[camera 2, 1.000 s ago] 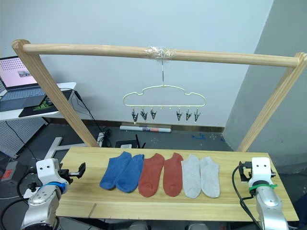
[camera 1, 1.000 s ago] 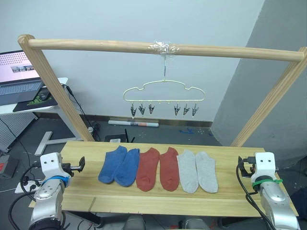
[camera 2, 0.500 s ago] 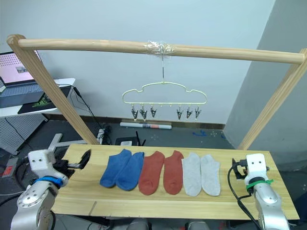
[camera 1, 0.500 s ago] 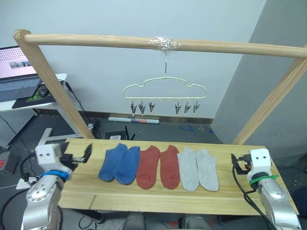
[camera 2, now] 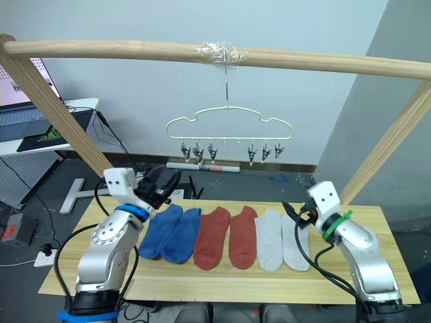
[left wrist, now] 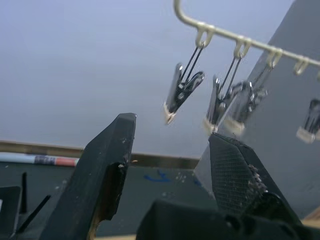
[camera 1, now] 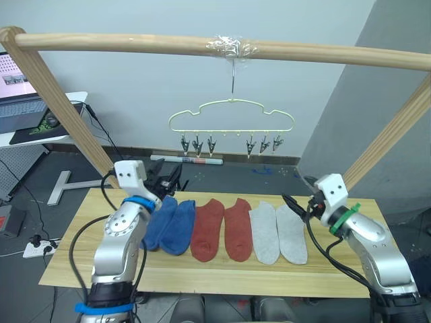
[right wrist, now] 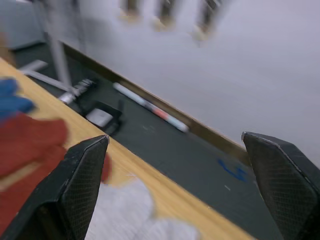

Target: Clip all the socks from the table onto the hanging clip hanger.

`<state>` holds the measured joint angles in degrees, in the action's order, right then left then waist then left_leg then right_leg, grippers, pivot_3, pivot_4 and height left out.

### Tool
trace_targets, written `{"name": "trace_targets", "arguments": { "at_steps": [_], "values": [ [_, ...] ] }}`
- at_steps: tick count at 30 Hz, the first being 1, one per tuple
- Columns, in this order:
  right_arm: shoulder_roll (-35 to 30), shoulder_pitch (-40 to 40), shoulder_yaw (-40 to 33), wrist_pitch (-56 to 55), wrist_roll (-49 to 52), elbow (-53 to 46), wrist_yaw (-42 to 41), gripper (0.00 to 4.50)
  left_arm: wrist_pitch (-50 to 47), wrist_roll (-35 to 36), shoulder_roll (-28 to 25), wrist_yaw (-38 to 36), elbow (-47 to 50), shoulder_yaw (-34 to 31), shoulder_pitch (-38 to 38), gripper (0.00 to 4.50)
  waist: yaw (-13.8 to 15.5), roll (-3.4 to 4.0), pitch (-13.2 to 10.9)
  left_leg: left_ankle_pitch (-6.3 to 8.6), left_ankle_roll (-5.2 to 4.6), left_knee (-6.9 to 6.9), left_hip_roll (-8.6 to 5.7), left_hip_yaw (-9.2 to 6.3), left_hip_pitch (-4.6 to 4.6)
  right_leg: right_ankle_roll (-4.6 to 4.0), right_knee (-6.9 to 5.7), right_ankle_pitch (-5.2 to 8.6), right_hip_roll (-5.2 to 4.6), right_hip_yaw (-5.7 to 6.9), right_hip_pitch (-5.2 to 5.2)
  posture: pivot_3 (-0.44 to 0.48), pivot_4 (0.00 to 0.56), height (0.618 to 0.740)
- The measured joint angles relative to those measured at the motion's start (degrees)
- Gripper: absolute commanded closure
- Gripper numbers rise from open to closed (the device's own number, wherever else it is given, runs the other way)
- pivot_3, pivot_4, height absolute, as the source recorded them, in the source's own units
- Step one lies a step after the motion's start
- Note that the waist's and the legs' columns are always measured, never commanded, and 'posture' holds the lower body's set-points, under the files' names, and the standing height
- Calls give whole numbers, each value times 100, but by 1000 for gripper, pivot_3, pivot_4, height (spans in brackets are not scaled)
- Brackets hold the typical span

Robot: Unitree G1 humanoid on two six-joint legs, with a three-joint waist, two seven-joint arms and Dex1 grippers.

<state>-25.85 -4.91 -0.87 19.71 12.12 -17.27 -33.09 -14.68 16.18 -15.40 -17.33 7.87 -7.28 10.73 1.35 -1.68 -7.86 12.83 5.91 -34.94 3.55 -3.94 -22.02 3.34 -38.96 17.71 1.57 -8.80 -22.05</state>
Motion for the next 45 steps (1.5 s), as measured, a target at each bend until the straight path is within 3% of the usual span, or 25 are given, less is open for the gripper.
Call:
{"name": "trace_targets", "arguments": {
  "at_steps": [13, 32, 45],
  "values": [
    [257, -1364, 498, 716, 558, -409, -196, 0, 406, -257, 487, 317, -832, 76, 825, 1841, 5, -10, -160, -1, 1, -8, 0, -45, -51, -26, 3, -16, 0, 46, -18, 112, 180, 740],
    [337, -1878, 546, 1217, 1178, -755, -409, 0, 888, -491, 615, 531, -1434, 125, 1482, 1841, 2, -12, -228, -1, 2, -10, 0, -79, -70, -27, 2, -17, 0, 85, -21, 104, 177, 740],
    [357, -1880, 547, 1271, 1212, -760, -348, 0, 1049, -534, 606, 520, -1529, 126, 1508, 1841, 2, -12, -228, -2, 2, -10, 0, -88, -74, -27, 2, -17, 0, 94, -21, 107, 170, 740]
  ]
}}
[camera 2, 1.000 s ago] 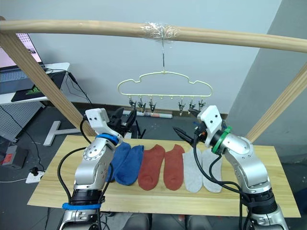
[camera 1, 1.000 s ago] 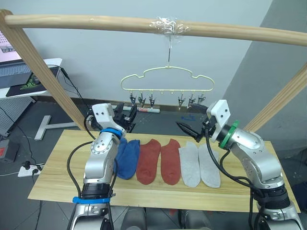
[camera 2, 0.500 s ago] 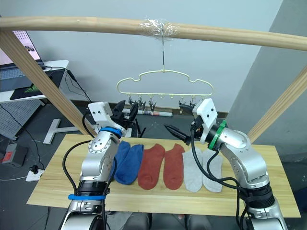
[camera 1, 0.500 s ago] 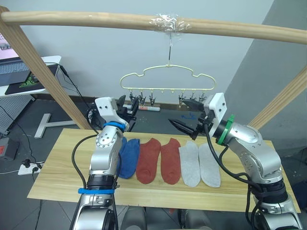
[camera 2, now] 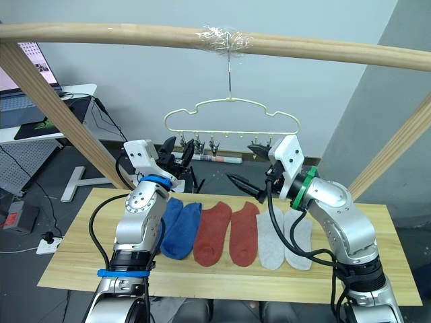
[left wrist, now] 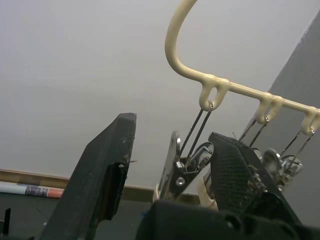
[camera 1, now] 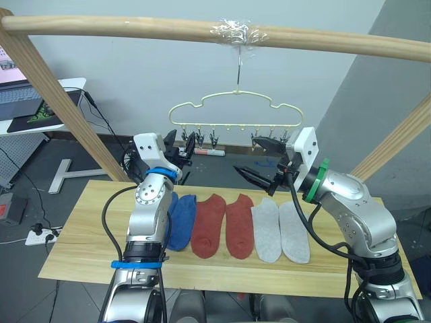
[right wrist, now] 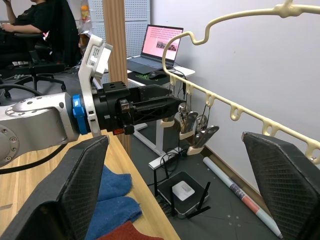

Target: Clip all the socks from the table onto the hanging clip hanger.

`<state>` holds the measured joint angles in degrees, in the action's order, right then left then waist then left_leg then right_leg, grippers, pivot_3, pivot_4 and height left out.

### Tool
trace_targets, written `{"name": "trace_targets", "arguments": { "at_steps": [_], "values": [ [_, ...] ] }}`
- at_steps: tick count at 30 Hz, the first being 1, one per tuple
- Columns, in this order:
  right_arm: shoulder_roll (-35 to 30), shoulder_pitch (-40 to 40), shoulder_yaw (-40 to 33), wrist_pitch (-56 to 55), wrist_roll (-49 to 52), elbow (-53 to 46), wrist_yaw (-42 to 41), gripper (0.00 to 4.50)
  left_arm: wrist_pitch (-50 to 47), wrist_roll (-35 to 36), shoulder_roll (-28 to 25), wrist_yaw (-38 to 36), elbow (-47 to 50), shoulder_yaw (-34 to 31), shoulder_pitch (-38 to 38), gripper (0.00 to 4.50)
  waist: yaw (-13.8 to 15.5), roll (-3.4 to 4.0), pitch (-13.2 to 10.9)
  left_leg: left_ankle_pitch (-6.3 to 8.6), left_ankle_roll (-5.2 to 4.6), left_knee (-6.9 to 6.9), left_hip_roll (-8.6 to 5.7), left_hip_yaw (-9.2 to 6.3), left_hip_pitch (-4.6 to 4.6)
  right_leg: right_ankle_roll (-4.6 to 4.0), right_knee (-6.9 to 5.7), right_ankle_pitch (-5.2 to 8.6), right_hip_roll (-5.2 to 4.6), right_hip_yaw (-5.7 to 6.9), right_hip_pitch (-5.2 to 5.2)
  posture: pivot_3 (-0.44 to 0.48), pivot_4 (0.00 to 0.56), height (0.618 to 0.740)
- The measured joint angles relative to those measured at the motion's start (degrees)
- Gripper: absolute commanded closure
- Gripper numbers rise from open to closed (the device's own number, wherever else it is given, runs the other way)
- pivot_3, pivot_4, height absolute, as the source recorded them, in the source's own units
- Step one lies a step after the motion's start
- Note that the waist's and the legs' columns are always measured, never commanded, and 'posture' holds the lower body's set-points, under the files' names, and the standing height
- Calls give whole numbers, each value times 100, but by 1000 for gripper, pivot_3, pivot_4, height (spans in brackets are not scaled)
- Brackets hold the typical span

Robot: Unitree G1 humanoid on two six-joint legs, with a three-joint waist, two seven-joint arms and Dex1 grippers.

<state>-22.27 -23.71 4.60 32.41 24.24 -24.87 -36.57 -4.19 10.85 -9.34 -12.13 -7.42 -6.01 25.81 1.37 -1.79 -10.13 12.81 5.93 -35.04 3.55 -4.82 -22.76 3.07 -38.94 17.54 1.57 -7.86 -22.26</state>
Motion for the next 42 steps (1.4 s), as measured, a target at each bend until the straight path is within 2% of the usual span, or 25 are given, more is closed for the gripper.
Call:
{"name": "trace_targets", "arguments": {
  "at_steps": [2, 4, 8, 11, 12, 27, 28, 31, 34, 42],
  "values": [
    [10, -1, -3, 34, 20, 0, 26, 0, 51, 3, 0, -27, -15, 0, 36, 1841, 0, 0, 0, 0, 0, 0, 0, -3, -1, 0, 0, 0, 0, 3, 0, 107, 170, 740],
    [30, -2, -5, 71, 67, 0, 47, 0, 92, 6, 0, -84, -16, 1, 94, 2210, 0, 0, 0, 0, 0, 0, 0, -5, -2, 0, 0, 0, 0, 5, 0, 107, 170, 740],
    [33, -17, -26, 94, 161, 3, 82, 0, 94, 50, 12, -184, -16, 8, 118, 3349, 0, 0, 0, 0, 0, 0, 0, -8, -3, 0, 0, 0, 0, 9, 0, 107, 170, 740],
    [33, -42, -51, 101, 170, 3, 147, 0, 92, 59, 13, -240, -16, 8, 118, 4392, 0, 0, 0, 0, 0, 0, 0, -14, -5, 0, 0, 0, 0, 14, 0, 107, 170, 740],
    [32, -42, -52, 101, 170, 4, 163, 0, 90, 61, 13, -242, -16, 6, 118, 4471, 0, 0, 0, 0, 0, 0, 0, -15, -5, 0, 0, 0, 0, 16, 0, 108, 178, 740],
    [28, 4, -53, 103, 171, 3, 290, 0, 67, 12, 0, -211, -25, 6, 140, 4471, -1, 11, -16, -1, 0, 0, 0, -43, -12, -1, -1, 0, 0, 43, 2, 104, 184, 740],
    [26, 6, -53, 103, 171, 4, 291, 0, 67, 14, 0, -217, -25, 6, 140, 4023, -1, 12, -17, -1, 0, 0, 0, -44, -13, -1, -1, 0, 0, 44, 2, 104, 184, 740],
    [17, 12, -53, 103, 171, 4, 291, 0, 61, 15, -2, -222, -25, 3, 139, 3245, -1, 13, -20, -1, 1, 0, 0, -51, -15, -1, -1, 0, 0, 50, 3, 104, 184, 740],
    [9, 15, -54, 103, 171, 4, 290, 0, 31, 35, 3, -206, -26, -10, 140, 2257, -1, 15, -22, -1, 1, 0, 0, -55, -16, -1, -1, 0, 0, 55, 3, 104, 189, 740],
    [-23, 50, -58, 102, 170, 4, 291, 0, -54, 47, 7, -99, -9, -58, 128, 2257, -3, 24, -48, -1, 1, 0, 0, -64, -19, -2, -1, 0, 0, 61, 5, 105, 192, 740]
  ]
}}
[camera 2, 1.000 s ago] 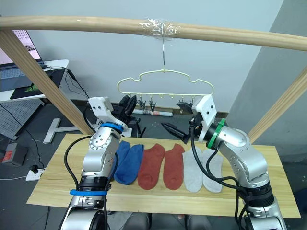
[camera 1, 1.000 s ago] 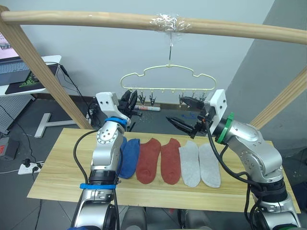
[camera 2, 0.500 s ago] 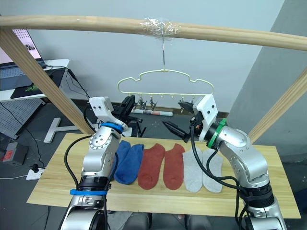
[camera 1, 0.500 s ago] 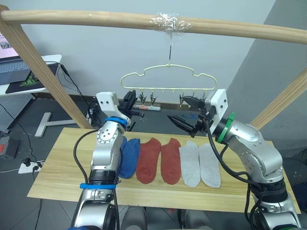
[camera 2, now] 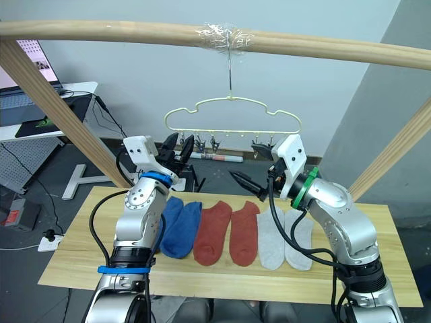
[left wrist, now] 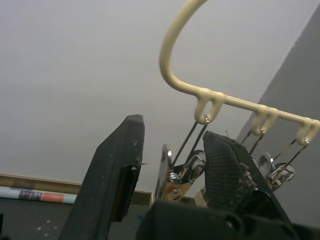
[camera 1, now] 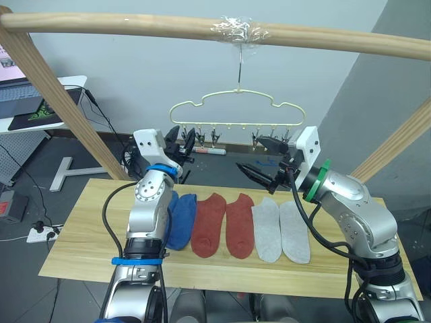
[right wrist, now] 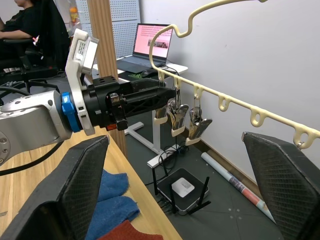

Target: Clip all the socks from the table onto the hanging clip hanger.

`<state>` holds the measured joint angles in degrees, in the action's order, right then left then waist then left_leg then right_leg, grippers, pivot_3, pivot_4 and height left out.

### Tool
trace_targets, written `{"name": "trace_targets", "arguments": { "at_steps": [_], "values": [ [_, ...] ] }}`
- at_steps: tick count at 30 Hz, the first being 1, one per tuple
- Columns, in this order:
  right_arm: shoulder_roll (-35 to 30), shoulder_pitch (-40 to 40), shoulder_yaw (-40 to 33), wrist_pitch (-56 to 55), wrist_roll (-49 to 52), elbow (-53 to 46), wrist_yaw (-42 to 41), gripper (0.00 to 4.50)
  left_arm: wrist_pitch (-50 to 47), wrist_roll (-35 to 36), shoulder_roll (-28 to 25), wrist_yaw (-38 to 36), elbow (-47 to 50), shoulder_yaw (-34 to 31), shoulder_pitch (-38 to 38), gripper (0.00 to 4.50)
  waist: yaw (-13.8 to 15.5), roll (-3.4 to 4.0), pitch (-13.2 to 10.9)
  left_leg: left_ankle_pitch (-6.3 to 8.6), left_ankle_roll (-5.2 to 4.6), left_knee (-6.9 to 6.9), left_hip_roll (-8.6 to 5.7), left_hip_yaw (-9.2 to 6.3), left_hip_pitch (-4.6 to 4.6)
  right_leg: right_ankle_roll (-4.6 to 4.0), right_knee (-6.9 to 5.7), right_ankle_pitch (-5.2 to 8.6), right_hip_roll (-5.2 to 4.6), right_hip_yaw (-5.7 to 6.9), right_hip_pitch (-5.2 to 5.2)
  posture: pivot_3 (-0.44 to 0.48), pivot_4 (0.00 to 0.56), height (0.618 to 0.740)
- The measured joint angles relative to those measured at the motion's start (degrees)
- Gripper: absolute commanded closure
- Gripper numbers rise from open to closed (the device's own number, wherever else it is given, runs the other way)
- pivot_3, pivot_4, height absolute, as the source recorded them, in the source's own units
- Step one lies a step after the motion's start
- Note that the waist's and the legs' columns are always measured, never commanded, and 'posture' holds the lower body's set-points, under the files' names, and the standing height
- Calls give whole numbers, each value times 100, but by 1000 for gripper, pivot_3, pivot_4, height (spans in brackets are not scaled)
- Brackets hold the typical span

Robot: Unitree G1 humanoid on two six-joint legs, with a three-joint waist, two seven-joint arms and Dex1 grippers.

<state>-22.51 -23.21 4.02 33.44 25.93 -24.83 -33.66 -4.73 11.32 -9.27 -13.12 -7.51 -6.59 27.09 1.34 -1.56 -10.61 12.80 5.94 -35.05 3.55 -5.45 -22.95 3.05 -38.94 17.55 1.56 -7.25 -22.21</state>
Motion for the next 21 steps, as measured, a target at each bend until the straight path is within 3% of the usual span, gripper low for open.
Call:
{"name": "trace_targets", "arguments": {
  "at_steps": [8, 21],
  "values": [
    [-6, 0, -17, 0, -1, 0, 0, 0, 26, -213, -78, -42, 18, 141, -244, 2257, -2, 14, -18, 0, 0, 0, 0, -4, 0, 0, 0, 0, 0, 3, 0, 103, 195, 740],
    [-11, 0, -44, 0, -3, 0, 1, 0, 136, -225, -53, -34, 2, 134, -30, 2257, -3, 16, -35, 0, 1, 0, 0, -4, -1, 0, 1, 0, 0, 3, 0, 103, 196, 740]
  ]
}}
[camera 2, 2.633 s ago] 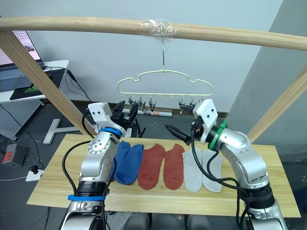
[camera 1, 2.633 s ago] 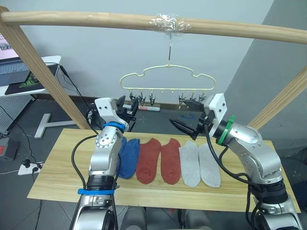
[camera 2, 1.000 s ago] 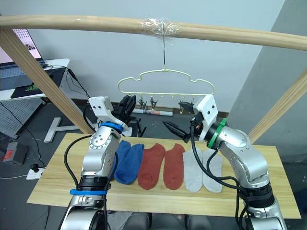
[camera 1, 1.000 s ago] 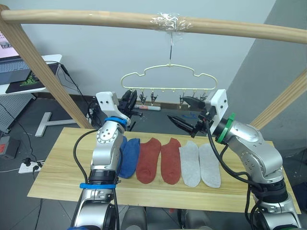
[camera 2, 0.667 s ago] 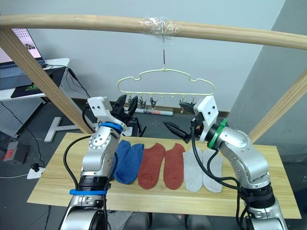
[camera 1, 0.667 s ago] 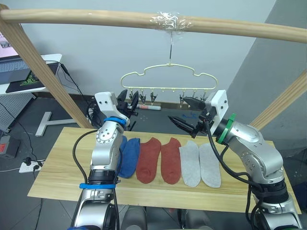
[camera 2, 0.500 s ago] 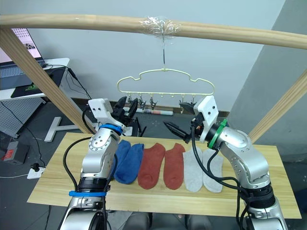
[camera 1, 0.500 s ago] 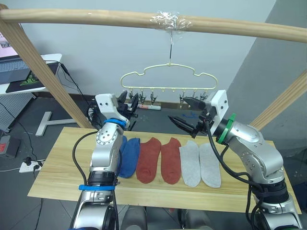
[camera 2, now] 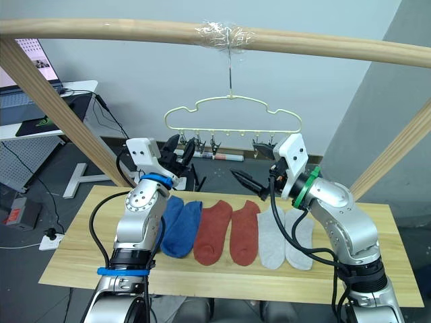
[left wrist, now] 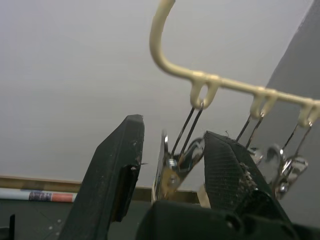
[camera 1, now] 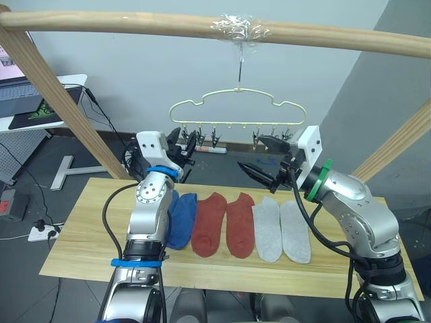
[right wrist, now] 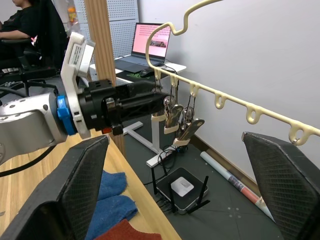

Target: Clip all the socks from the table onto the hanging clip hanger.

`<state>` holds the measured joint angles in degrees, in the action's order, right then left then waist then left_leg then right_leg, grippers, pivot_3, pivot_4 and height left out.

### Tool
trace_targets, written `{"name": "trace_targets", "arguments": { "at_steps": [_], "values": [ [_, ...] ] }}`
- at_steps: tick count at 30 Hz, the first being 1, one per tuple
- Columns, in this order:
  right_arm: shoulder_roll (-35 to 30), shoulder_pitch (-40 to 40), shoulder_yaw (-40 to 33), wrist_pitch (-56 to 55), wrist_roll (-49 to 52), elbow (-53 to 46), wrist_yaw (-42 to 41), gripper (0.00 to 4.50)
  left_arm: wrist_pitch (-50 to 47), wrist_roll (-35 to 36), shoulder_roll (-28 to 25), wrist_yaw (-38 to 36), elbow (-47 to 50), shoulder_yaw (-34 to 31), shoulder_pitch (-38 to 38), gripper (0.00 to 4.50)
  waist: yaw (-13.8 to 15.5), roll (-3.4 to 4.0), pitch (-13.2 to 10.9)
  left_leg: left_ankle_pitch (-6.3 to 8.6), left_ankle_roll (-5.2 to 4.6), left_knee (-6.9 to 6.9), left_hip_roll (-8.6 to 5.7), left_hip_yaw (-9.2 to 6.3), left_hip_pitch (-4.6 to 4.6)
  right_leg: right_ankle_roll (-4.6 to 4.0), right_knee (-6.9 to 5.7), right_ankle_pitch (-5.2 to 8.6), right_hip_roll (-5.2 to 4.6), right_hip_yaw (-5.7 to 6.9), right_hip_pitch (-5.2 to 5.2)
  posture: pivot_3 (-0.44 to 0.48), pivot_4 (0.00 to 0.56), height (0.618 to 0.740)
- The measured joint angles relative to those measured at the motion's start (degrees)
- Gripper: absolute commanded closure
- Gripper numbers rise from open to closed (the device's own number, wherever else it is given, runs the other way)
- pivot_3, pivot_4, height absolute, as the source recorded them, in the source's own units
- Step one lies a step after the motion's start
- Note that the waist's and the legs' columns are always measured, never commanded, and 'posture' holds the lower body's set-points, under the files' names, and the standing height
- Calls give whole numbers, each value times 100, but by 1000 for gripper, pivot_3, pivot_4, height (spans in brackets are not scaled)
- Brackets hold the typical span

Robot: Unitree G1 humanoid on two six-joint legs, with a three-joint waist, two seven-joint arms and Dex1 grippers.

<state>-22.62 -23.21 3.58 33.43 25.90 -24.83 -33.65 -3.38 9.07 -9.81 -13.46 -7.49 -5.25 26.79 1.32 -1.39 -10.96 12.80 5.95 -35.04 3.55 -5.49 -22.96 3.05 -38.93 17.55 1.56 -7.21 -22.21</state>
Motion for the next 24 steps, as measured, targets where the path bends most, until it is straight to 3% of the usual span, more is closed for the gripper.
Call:
{"name": "trace_targets", "arguments": {
  "at_steps": [7, 10, 13, 17, 21, 24],
  "values": [
    [3, 0, -2, 0, 1, 0, 10, 0, 0, 6, 7, 4, 0, -1, -3, 2257, 0, -2, -6, 0, 0, 0, 0, -1, 0, 0, 0, 0, 0, 1, 0, 104, 194, 740],
    [3, 0, -2, 0, 1, 0, 11, 0, 0, 7, 7, -64, 0, 3, -8, 2821, -1, -2, -7, 0, 0, 0, 0, -2, 0, 0, 0, 0, 0, 1, 0, 103, 192, 740],
    [3, 0, -2, 0, 2, 0, 14, 0, 0, 11, 19, -101, 0, 5, -13, 3731, -1, -2, -8, 0, 0, 0, 0, -1, -1, 0, 0, 0, 0, 1, 0, 102, 190, 740],
    [3, 1, -2, 0, 2, 0, 21, 0, 0, 14, 56, -119, 1, 3, -16, 4448, -1, -2, -8, 0, 0, 0, 0, -1, -1, 0, 0, 0, 0, 1, 0, 102, 186, 740],
    [1, 74, -5, 1, 0, -12, 59, 0, 0, 15, 59, -133, 1, 2, -18, 4484, 0, -2, -8, 0, 0, 0, 0, -2, -1, 0, 1, 0, 0, 1, 0, 106, 183, 740],
    [-262, 799, 126, -56, -376, -48, 183, 0, 2, 15, 58, -170, 21, -6, -24, 4484, 30, -3, -7, 0, 0, 2, -3, -12, -5, -2, 10, 2, -6, 12, 5, 109, 183, 740]
  ]
}}
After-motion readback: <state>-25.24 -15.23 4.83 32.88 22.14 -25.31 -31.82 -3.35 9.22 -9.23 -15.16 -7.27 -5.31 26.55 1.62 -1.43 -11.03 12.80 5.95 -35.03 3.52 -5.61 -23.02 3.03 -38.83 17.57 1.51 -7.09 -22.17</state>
